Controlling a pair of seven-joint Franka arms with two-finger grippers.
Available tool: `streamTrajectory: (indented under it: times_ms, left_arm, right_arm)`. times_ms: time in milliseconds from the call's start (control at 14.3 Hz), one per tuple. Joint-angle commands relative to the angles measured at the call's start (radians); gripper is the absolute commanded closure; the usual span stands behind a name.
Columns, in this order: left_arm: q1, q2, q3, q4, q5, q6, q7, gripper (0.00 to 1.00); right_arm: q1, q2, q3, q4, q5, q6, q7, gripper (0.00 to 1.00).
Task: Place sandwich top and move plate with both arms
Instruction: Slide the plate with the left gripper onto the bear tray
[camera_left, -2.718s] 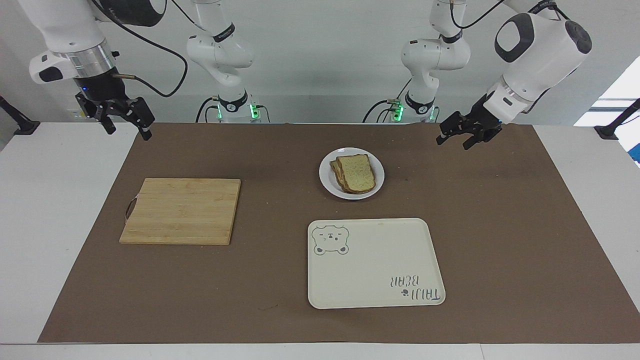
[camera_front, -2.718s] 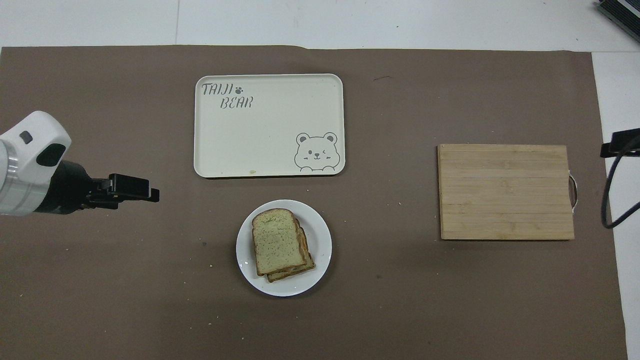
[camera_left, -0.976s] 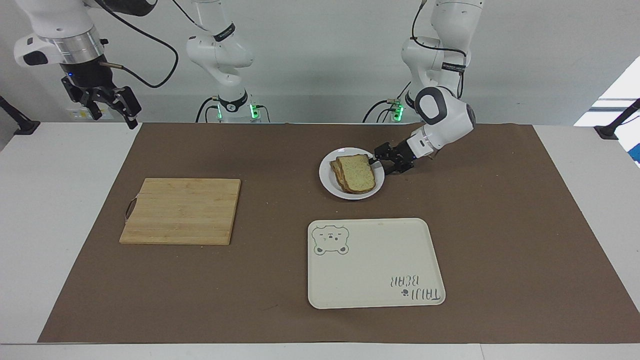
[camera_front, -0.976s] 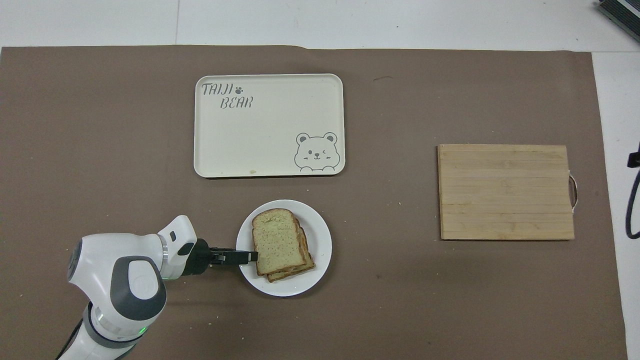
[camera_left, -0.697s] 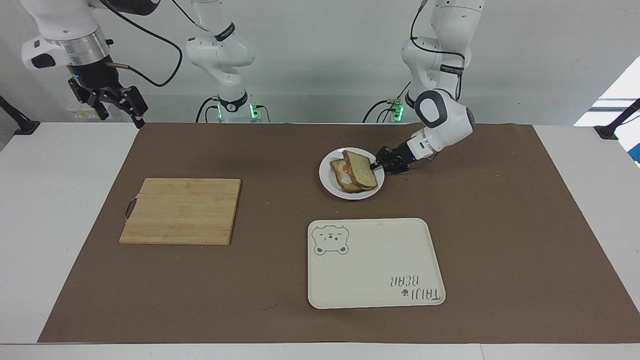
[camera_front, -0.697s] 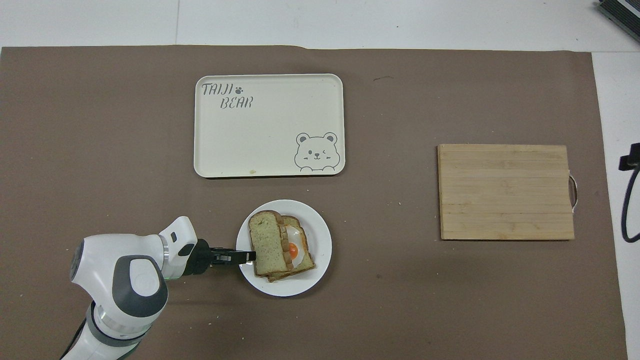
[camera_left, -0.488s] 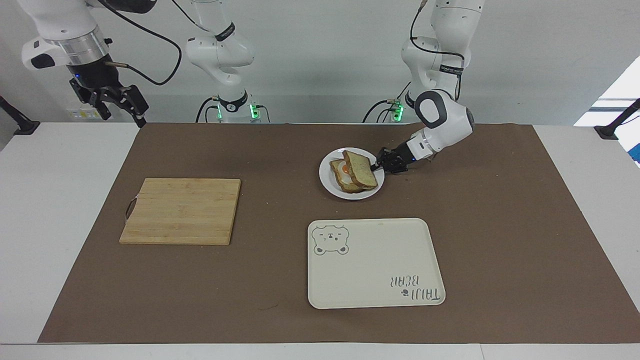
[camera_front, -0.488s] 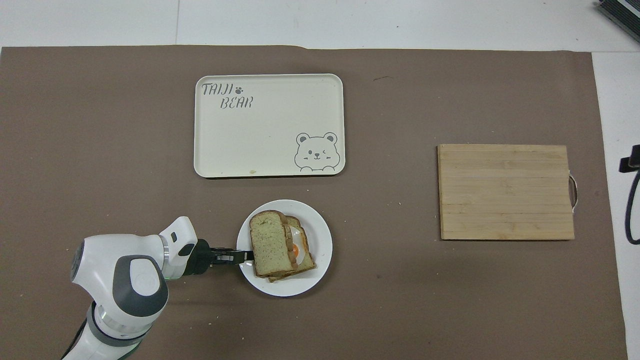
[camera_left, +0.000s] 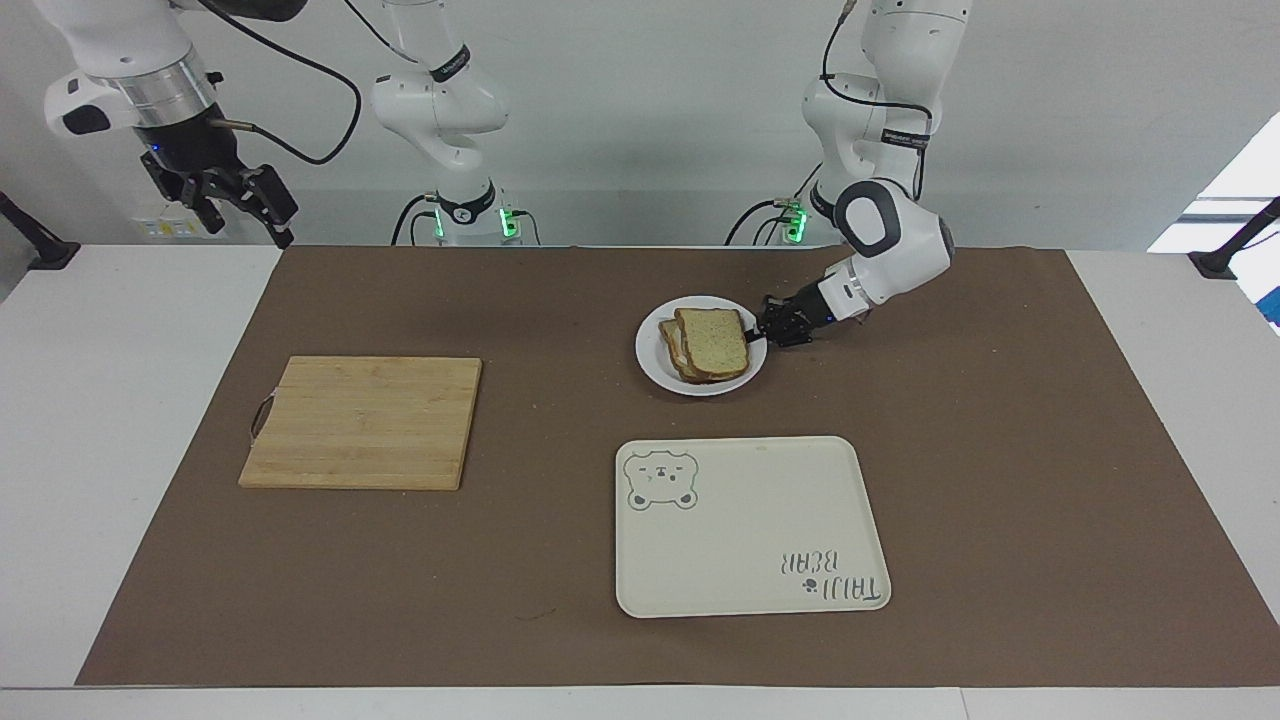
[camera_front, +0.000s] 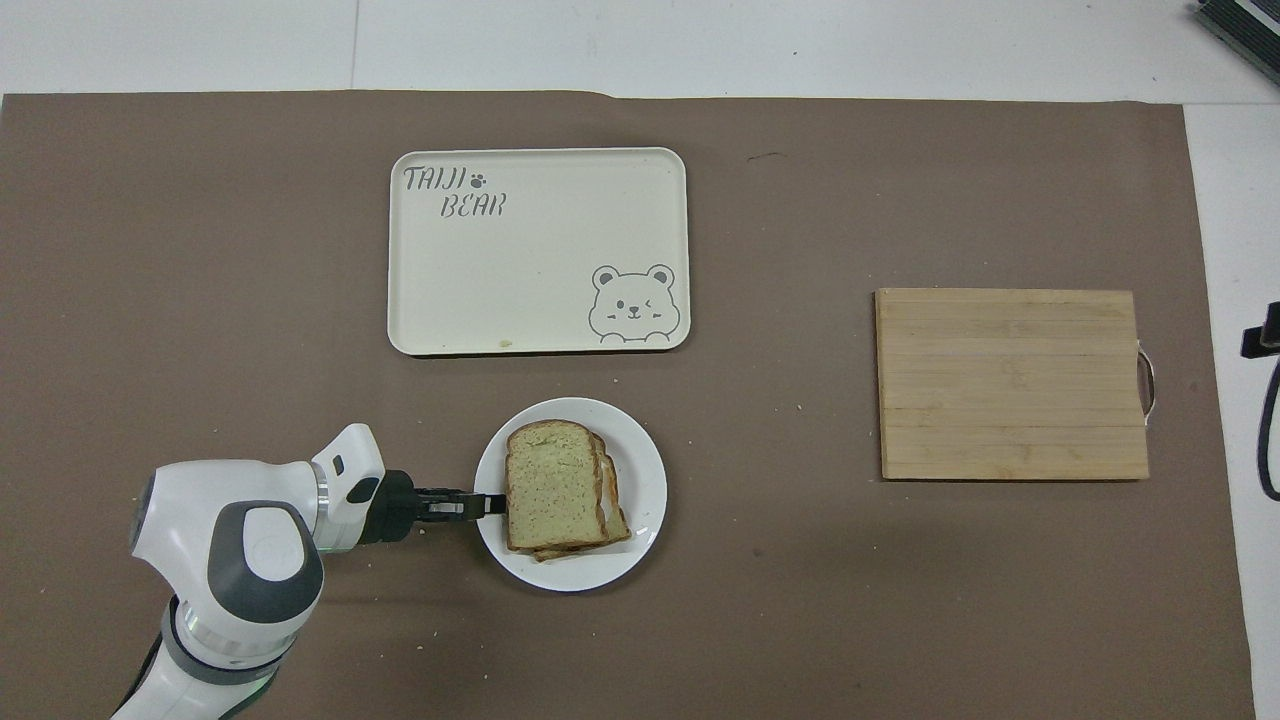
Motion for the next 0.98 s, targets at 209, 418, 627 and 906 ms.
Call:
streamTrajectory:
  times_ms: [209,418,627,906]
  left_arm:
    - [0.129,0.102,0.006,0.191,0.006,-0.208,-0.012,1.0]
    - [0.16,0.18,0.006,0.332,0.092,-0.26,-0.117,1.0]
    - [0.209,0.267,0.006,0.513,0.141,-0.346,-0.182,1.0]
    - [0.232,0.41,0.003,0.688,0.156,-0.343,-0.228,1.0]
  right_arm:
    - [0.013,-0.012,0.016,-0.003,0.021,-0.006,-0.053,0.0]
    - [0.013,-0.013,0.059,-0.003,0.023,-0.043,-0.07,0.0]
    - [0.012,-0.013,0.07,0.002,0.007,-0.043,-0.129,0.0]
    - [-0.003,-0.013,0.052,0.002,0.004,-0.045,-0.192,0.0]
